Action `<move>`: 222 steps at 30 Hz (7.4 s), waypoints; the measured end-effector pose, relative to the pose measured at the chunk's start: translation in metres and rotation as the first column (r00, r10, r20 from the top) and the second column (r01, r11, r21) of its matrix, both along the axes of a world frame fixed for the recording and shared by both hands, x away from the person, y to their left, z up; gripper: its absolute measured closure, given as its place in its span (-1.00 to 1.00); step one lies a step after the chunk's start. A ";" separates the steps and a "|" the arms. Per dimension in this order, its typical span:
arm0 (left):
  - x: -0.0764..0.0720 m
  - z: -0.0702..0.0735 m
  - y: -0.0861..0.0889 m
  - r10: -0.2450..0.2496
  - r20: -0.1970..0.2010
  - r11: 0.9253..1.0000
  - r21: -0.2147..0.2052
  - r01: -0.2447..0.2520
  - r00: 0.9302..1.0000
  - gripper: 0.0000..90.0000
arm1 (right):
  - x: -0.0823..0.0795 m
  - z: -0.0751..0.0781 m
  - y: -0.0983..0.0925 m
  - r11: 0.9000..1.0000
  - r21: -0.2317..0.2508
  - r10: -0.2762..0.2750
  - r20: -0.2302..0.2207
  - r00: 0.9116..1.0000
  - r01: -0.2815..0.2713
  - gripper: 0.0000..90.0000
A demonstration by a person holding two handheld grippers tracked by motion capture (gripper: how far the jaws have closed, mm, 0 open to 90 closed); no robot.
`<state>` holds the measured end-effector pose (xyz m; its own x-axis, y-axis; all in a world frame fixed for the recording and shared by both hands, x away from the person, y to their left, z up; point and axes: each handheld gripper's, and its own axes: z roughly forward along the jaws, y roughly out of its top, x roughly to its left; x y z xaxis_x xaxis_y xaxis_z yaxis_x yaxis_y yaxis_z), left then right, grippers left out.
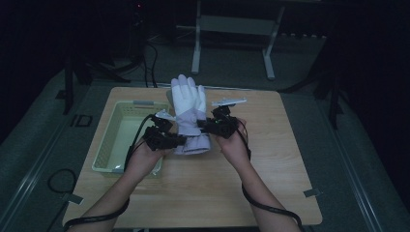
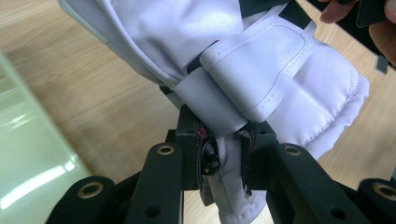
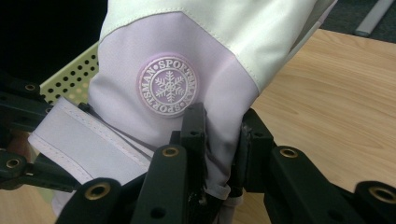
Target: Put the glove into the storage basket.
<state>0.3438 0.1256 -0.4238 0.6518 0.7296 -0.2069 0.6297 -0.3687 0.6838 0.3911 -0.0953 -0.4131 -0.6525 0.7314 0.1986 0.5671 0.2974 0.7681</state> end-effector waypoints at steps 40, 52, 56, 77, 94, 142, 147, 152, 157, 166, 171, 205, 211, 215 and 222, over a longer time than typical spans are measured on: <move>-0.013 0.009 0.138 0.061 -0.044 0.988 0.145 -0.054 0.997 0.63 | -0.004 -0.014 0.148 0.996 0.081 0.050 -0.025 0.998 -0.047 0.67; -0.005 -0.022 0.148 0.035 -0.126 0.983 0.183 -0.011 0.991 0.63 | -0.004 -0.048 0.163 0.998 0.059 0.036 -0.094 0.995 -0.031 0.67; -0.001 -0.039 0.149 0.028 -0.179 0.982 0.188 0.006 0.983 0.63 | -0.005 -0.065 0.165 0.999 0.041 0.027 -0.133 0.991 -0.021 0.67; 0.012 -0.089 0.145 0.077 -0.313 0.980 0.200 -0.014 0.946 0.53 | 0.008 -0.091 0.180 0.980 -0.178 0.037 -0.270 0.962 -0.088 0.44; 0.003 -0.081 0.156 0.116 -0.189 0.992 0.076 -0.103 0.975 -0.34 | 0.005 -0.072 0.175 0.984 -0.099 0.134 -0.142 0.981 -0.149 -0.44; -0.036 -0.055 0.048 0.055 0.202 0.994 -0.108 -0.034 0.978 -0.68 | 0.001 -0.057 0.055 0.982 -0.109 0.155 0.007 0.988 -0.153 -0.66; -0.038 -0.056 0.036 0.031 0.197 0.992 -0.126 -0.006 0.980 -0.68 | 0.000 -0.059 0.042 0.984 -0.106 0.147 0.016 0.989 -0.145 -0.67; -0.042 -0.058 0.025 0.004 0.199 0.990 -0.138 0.024 0.980 -0.68 | -0.002 -0.062 0.030 0.983 -0.114 0.148 0.020 0.989 -0.145 -0.67; -0.045 -0.062 0.014 -0.019 0.196 0.990 -0.132 0.046 0.980 -0.68 | -0.004 -0.065 0.019 0.984 -0.111 0.140 0.022 0.990 -0.137 -0.68; -0.052 -0.075 -0.009 -0.072 0.183 0.990 -0.104 0.092 0.981 -0.68 | -0.008 -0.078 -0.005 0.986 -0.114 0.121 0.021 0.992 -0.118 -0.68; -0.055 -0.082 -0.019 -0.098 0.176 0.988 -0.104 0.117 0.979 -0.68 | -0.012 -0.089 -0.018 0.987 -0.116 0.118 0.016 0.993 -0.115 -0.68; -0.060 -0.131 -0.054 -0.178 0.131 0.977 -0.096 0.191 0.975 -0.69 | -0.037 -0.136 -0.068 0.985 -0.119 0.129 0.035 0.991 -0.124 -0.69; -0.060 -0.135 -0.054 -0.169 0.110 0.976 -0.116 0.182 0.979 -0.69 | -0.042 -0.145 -0.073 0.982 -0.137 0.132 0.033 0.991 -0.126 -0.69; -0.062 -0.135 -0.054 -0.176 0.109 0.976 -0.114 0.188 0.978 -0.69 | -0.045 -0.146 -0.078 0.985 -0.129 0.124 0.045 0.991 -0.118 -0.69; -0.067 -0.137 -0.049 -0.153 0.131 0.979 -0.112 0.168 0.979 -0.69 | -0.045 -0.147 -0.085 0.987 -0.118 0.115 0.064 0.991 -0.107 -0.70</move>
